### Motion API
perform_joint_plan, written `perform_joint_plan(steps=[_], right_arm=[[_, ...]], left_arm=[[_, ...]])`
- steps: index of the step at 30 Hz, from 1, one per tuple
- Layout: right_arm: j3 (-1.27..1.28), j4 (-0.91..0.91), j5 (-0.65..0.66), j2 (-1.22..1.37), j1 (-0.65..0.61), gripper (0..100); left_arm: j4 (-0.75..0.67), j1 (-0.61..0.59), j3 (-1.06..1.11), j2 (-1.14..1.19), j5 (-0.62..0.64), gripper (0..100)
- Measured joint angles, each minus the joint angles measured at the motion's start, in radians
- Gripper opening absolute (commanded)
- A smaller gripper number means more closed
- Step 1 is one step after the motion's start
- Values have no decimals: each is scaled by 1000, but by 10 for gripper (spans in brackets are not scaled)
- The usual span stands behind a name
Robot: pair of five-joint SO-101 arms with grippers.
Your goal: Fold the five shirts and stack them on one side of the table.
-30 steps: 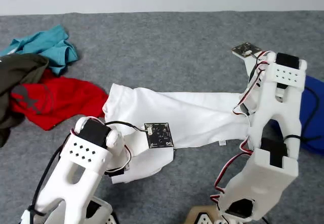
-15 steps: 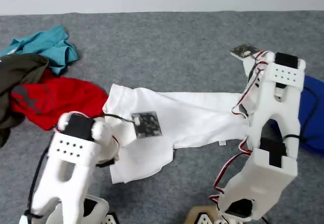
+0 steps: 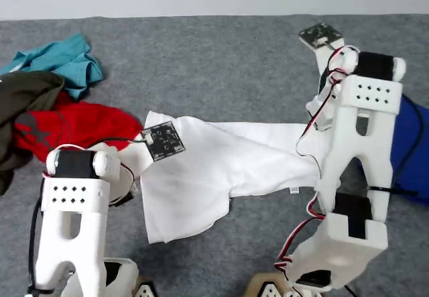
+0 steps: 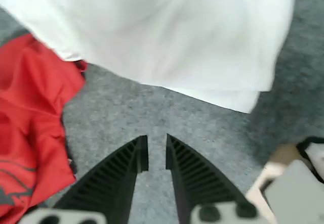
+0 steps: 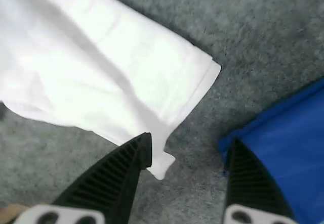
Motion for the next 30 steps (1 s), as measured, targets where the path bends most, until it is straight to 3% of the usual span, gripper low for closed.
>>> perform_joint_plan(steps=[7, 15, 22, 30], right_arm=[[0, -8, -219, 51, -49, 248], [0, -141, -465, 229, -44, 248], [0, -249, -551, 350, -43, 248], [0, -316, -557, 407, -28, 248]], left_arm=[[-172, -43, 9, 0, 224, 70], [-213, -44, 11, 0, 488, 70], [-258, -44, 11, 0, 560, 70], [-270, -44, 41, 0, 568, 69]])
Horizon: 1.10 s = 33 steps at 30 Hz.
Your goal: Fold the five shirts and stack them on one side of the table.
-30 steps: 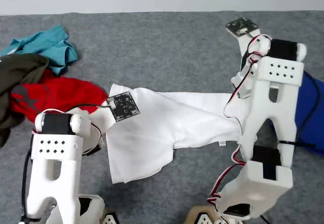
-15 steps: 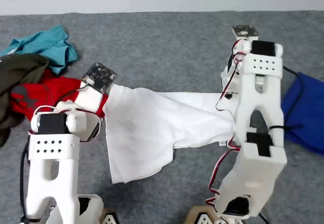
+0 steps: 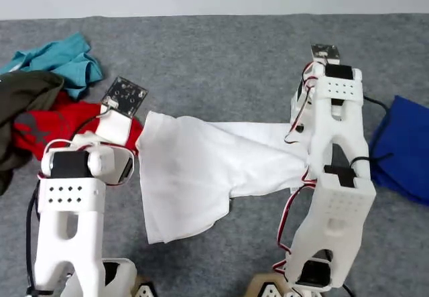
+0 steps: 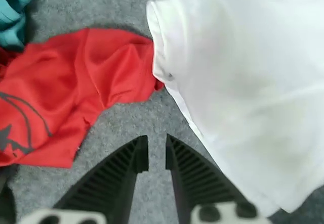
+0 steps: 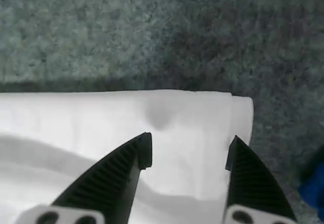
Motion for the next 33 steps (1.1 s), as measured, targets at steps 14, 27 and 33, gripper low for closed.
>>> perform_joint_plan(steps=[14, 27, 33], right_arm=[[-92, 34, 0, 15, 44, 247], [-94, 34, 0, 98, 44, 78], [-112, 35, 0, 98, 44, 7]], left_arm=[[0, 0, 46, 0, 0, 69], [0, 0, 46, 0, 0, 69], [0, 0, 46, 0, 0, 69]])
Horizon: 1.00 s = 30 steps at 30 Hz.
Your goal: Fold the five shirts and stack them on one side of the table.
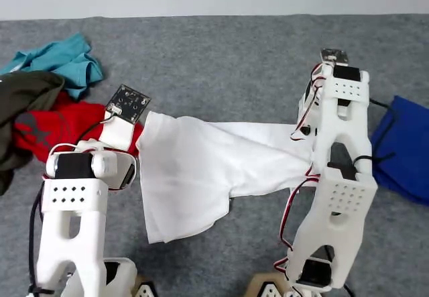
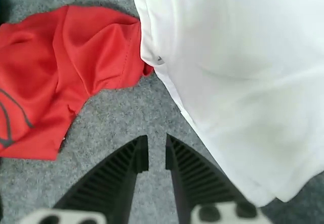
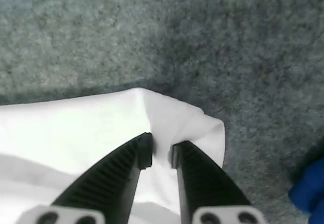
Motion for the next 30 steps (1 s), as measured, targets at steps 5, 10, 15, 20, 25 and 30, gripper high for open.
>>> perform_joint_plan(steps=[5, 10, 15, 20, 25, 30], right_arm=[[-92, 0, 12, 0, -2, 10], [-161, -23, 18, 0, -2, 10], [-161, -80, 25, 5, -11, 10], [-161, -152, 25, 68, -34, 10], [-161, -195, 25, 135, -28, 57], [-161, -198, 25, 141, -31, 202]], left_arm=[[0, 0, 0, 0, 0, 69], [0, 0, 0, 0, 0, 69], [0, 0, 0, 0, 0, 69], [0, 0, 0, 0, 0, 69], [3, 0, 0, 0, 0, 69], [29, 0, 0, 0, 0, 69]])
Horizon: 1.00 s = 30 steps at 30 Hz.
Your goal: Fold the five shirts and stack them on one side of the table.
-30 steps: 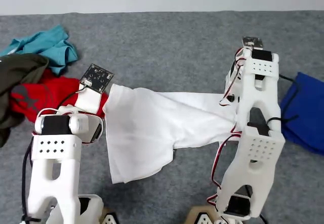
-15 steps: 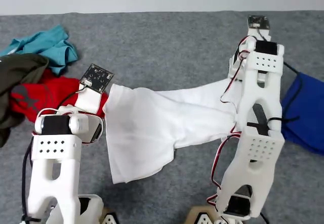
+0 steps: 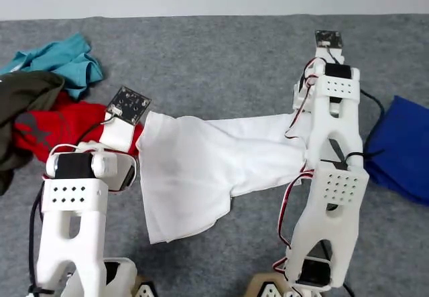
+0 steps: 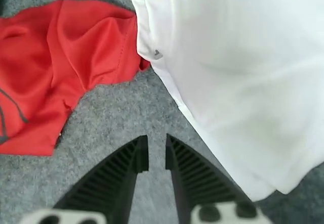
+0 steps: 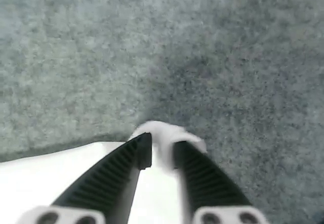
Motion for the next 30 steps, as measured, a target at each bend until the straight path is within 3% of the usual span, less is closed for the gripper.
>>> perform_joint_plan(steps=[16, 30], right_arm=[[0, 87, 0, -152, 60, 204], [-8, -3, 29, -87, 130, 178]], left_arm=[[94, 0, -169, 0, 0, 69], [178, 0, -169, 0, 0, 69]])
